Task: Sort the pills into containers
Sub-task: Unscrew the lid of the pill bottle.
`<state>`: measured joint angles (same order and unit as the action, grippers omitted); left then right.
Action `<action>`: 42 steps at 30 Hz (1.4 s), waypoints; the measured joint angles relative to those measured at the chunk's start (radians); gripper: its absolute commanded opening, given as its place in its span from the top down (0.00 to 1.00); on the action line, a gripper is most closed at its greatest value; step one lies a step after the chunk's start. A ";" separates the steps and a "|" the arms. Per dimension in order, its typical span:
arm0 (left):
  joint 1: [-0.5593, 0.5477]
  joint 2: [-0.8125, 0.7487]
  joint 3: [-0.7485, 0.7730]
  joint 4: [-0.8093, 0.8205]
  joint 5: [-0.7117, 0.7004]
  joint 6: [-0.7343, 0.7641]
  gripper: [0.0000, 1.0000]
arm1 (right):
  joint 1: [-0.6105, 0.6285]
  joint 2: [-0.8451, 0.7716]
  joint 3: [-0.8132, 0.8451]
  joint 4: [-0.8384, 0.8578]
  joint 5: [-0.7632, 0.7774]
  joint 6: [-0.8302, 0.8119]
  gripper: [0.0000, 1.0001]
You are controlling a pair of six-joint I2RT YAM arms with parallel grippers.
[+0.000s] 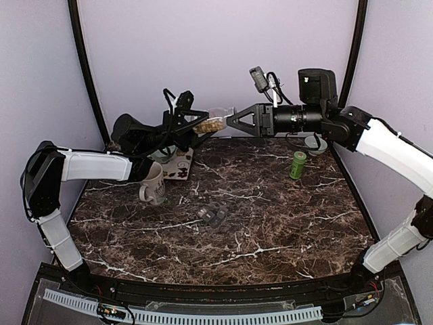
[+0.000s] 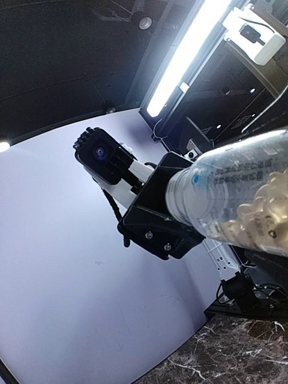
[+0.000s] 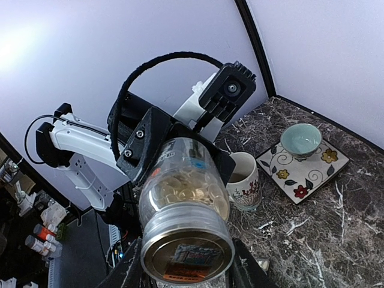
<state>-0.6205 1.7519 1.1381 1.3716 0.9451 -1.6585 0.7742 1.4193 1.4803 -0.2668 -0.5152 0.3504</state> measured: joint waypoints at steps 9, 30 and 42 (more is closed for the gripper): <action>0.000 0.000 -0.002 0.012 -0.002 -0.029 1.00 | 0.000 0.010 0.028 -0.036 0.000 -0.108 0.75; 0.000 0.014 0.000 0.035 0.004 -0.082 1.00 | 0.042 0.015 0.076 -0.137 0.132 -0.265 0.44; 0.010 0.014 0.010 0.092 -0.026 -0.084 1.00 | 0.042 0.023 0.076 -0.202 0.152 -0.240 0.29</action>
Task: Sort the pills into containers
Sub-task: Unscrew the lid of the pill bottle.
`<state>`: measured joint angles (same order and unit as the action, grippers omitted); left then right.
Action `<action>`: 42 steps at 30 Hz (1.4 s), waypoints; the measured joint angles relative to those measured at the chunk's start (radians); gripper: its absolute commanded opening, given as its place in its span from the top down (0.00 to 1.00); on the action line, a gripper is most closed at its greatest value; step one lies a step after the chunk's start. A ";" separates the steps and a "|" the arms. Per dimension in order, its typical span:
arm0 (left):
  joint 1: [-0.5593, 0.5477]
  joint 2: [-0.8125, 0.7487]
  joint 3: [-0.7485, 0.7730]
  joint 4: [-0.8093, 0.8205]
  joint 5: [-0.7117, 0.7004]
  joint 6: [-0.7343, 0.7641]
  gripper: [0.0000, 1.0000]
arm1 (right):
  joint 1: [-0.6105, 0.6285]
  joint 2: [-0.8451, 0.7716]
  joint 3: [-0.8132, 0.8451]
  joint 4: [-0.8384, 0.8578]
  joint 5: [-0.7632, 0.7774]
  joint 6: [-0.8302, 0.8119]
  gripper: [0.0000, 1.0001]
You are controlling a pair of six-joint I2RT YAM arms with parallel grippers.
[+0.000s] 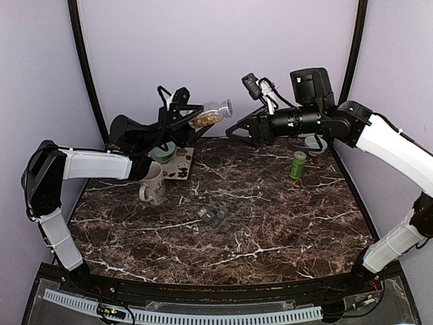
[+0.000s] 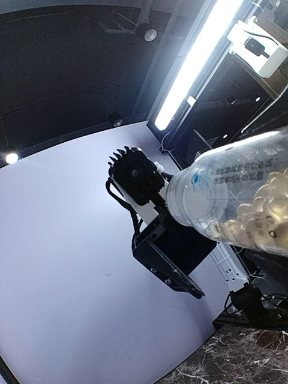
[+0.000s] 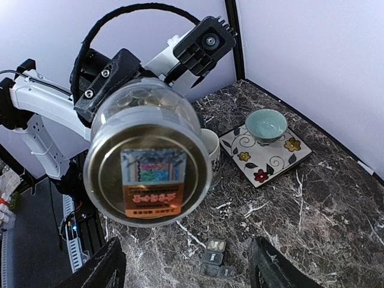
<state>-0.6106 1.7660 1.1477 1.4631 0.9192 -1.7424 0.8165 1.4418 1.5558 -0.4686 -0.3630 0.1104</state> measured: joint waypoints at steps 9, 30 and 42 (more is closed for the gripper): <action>0.000 0.001 0.015 0.004 0.000 0.000 1.00 | -0.030 -0.009 -0.016 0.018 -0.016 0.206 0.26; 0.002 0.010 0.029 -0.058 0.066 0.067 1.00 | -0.120 -0.089 -0.132 0.317 -0.188 1.028 0.23; 0.002 0.011 0.033 -0.082 0.088 0.087 1.00 | -0.100 -0.018 -0.072 0.267 -0.188 1.051 0.24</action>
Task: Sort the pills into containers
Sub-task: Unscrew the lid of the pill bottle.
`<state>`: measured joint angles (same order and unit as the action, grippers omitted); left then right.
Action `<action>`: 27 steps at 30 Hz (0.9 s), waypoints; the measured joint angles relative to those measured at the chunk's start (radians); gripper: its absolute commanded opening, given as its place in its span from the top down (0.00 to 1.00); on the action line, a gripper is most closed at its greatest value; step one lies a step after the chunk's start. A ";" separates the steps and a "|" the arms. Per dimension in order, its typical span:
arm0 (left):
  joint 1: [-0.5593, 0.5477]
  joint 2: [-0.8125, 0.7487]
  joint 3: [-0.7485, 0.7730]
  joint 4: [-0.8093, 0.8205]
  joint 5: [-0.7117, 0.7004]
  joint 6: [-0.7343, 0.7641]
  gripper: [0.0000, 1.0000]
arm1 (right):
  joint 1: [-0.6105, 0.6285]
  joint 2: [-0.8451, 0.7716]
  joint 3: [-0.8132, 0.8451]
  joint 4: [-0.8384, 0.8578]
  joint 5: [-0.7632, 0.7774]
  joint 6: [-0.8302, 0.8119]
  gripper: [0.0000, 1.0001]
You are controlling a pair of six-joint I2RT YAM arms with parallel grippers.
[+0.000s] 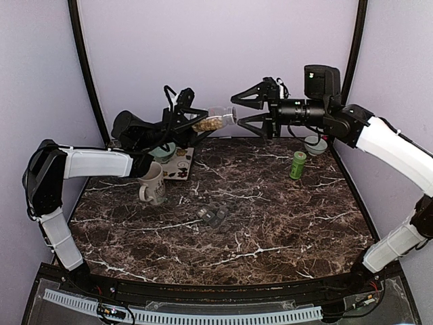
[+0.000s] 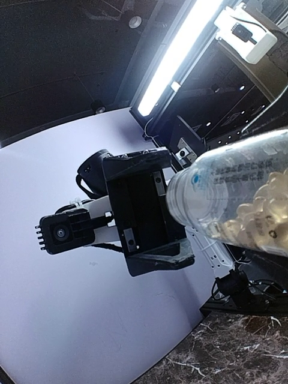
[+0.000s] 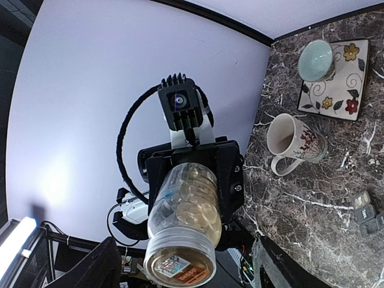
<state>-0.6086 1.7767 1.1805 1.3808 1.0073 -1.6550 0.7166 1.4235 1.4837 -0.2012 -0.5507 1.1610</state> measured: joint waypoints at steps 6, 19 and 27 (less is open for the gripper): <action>0.000 0.000 0.014 -0.016 0.003 0.010 1.00 | 0.018 0.022 0.035 -0.028 0.000 -0.002 0.25; 0.000 0.000 0.015 -0.027 0.002 0.024 1.00 | 0.051 0.058 0.087 -0.074 0.001 -0.024 0.66; 0.005 0.001 0.017 -0.011 -0.008 0.029 1.00 | 0.051 0.091 0.172 -0.177 0.013 -0.111 0.80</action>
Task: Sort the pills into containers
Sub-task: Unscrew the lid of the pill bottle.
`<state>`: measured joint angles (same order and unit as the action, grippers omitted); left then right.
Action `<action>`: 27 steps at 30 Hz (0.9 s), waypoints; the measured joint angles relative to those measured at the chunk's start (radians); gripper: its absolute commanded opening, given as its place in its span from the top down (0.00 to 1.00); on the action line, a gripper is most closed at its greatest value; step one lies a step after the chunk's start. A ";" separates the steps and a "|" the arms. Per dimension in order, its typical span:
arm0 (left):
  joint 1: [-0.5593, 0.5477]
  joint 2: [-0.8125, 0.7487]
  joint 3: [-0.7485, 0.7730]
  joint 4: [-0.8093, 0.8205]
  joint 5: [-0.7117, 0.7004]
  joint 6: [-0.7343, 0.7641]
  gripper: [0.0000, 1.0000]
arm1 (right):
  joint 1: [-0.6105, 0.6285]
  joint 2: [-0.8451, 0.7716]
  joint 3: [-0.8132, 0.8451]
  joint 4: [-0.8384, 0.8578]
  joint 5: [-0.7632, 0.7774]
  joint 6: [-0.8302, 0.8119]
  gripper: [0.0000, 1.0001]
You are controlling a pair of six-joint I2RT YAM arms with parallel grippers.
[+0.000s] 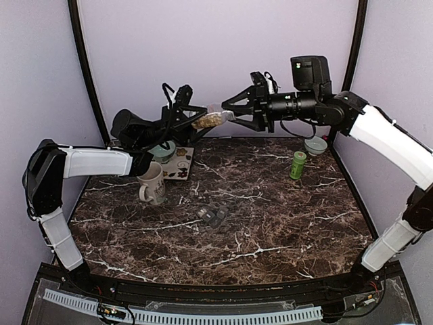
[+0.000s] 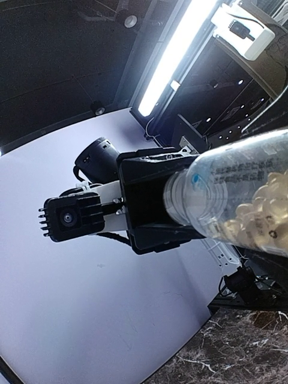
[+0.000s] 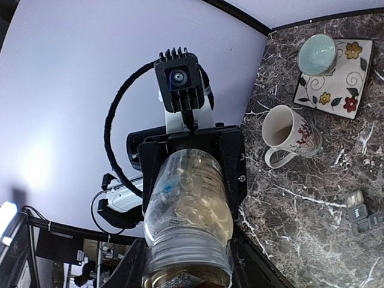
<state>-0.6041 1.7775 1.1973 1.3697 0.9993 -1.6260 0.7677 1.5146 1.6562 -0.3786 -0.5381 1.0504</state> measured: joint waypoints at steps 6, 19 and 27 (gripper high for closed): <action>0.000 0.005 0.002 0.034 -0.019 -0.017 1.00 | 0.003 0.040 0.105 -0.111 0.017 -0.165 0.74; 0.001 0.017 0.010 -0.010 -0.012 -0.036 1.00 | 0.004 0.023 0.085 -0.160 0.089 -0.657 0.67; -0.003 0.020 0.004 -0.034 -0.010 -0.038 1.00 | 0.004 -0.031 -0.016 -0.087 0.121 -0.770 0.64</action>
<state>-0.6071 1.7973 1.2015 1.3354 0.9897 -1.6642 0.7715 1.4834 1.6402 -0.4656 -0.4171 0.2802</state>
